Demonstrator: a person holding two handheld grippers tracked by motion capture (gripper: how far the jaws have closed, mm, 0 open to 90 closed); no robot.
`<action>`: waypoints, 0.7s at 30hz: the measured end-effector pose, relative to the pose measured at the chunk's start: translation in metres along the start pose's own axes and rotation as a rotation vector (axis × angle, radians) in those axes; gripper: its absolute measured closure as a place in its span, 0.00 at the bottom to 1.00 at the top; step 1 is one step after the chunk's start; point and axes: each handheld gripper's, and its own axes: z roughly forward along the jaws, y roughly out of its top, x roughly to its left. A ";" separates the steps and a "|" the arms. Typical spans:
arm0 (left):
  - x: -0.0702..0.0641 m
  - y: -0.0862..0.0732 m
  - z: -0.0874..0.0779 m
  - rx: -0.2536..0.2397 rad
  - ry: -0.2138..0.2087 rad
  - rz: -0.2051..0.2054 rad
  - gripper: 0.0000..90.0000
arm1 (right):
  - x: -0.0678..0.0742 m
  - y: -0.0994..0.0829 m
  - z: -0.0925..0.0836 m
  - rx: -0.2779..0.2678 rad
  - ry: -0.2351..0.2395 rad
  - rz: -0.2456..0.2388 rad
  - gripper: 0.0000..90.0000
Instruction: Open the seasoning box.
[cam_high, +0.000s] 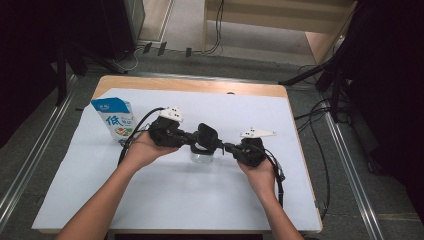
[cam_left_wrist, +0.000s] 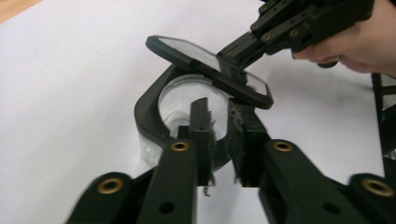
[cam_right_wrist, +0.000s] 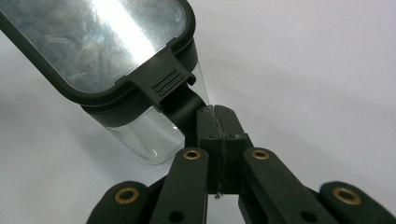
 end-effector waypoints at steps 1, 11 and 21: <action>-0.001 0.003 0.000 0.008 0.002 0.009 0.97 | 0.000 0.000 0.000 0.001 0.000 0.001 1.00; -0.011 0.029 0.014 0.047 0.010 0.058 1.00 | 0.000 -0.002 0.000 -0.021 0.014 0.033 1.00; -0.019 0.046 0.035 0.043 -0.042 0.074 1.00 | -0.001 -0.004 0.000 -0.028 0.017 0.039 1.00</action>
